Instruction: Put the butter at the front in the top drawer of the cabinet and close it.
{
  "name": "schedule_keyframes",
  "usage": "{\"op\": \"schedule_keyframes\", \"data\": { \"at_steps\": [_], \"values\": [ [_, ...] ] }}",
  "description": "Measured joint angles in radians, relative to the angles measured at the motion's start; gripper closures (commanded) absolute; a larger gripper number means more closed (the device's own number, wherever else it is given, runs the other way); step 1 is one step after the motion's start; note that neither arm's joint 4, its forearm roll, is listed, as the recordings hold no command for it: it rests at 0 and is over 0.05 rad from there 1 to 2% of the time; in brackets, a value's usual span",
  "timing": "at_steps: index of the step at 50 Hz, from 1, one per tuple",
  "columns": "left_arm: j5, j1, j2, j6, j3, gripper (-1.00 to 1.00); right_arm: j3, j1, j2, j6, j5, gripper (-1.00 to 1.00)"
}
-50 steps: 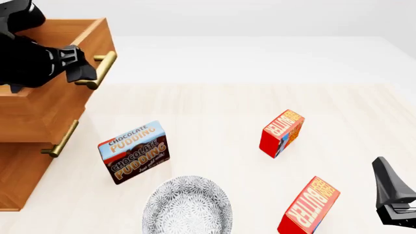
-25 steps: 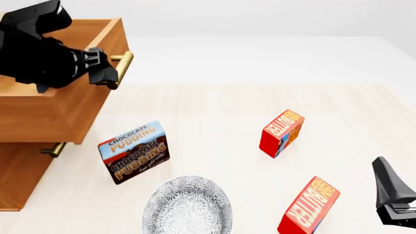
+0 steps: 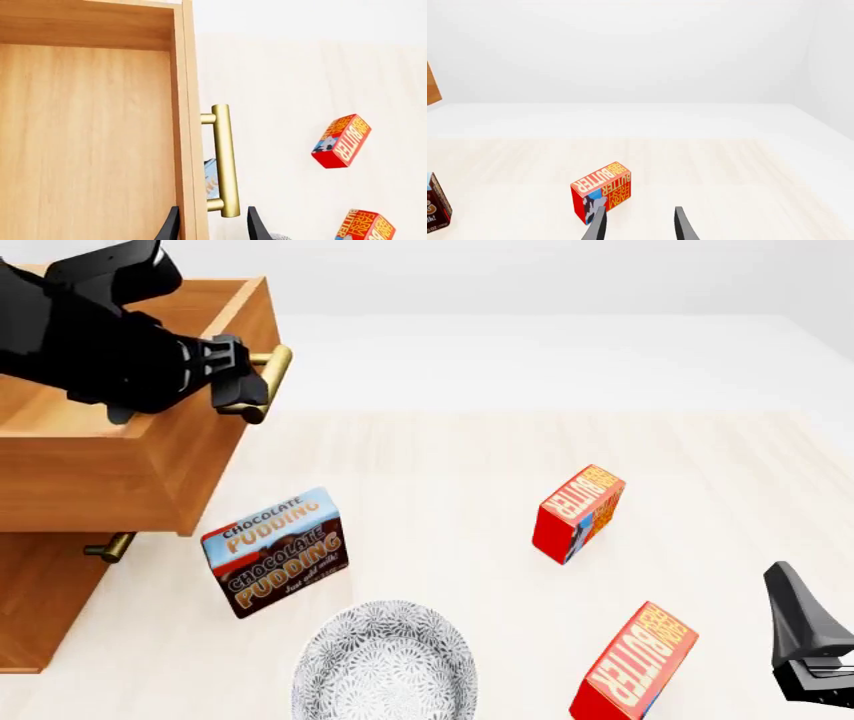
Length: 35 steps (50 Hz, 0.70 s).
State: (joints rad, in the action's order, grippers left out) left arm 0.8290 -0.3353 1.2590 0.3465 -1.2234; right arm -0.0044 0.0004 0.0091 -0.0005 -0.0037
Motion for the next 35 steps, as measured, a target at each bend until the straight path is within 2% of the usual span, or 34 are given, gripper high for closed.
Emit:
{"op": "schedule_keyframes", "data": {
  "at_steps": [19,35],
  "values": [
    [-0.007,-0.012,0.009,0.026,-0.007,-1.0,0.0,0.0,0.0,0.0,0.0,-1.0],
    [0.056,0.024,0.038,-0.043,-0.095,-1.0,0.001,0.0,0.003,0.0,-0.004,-1.0]
  ]
}}
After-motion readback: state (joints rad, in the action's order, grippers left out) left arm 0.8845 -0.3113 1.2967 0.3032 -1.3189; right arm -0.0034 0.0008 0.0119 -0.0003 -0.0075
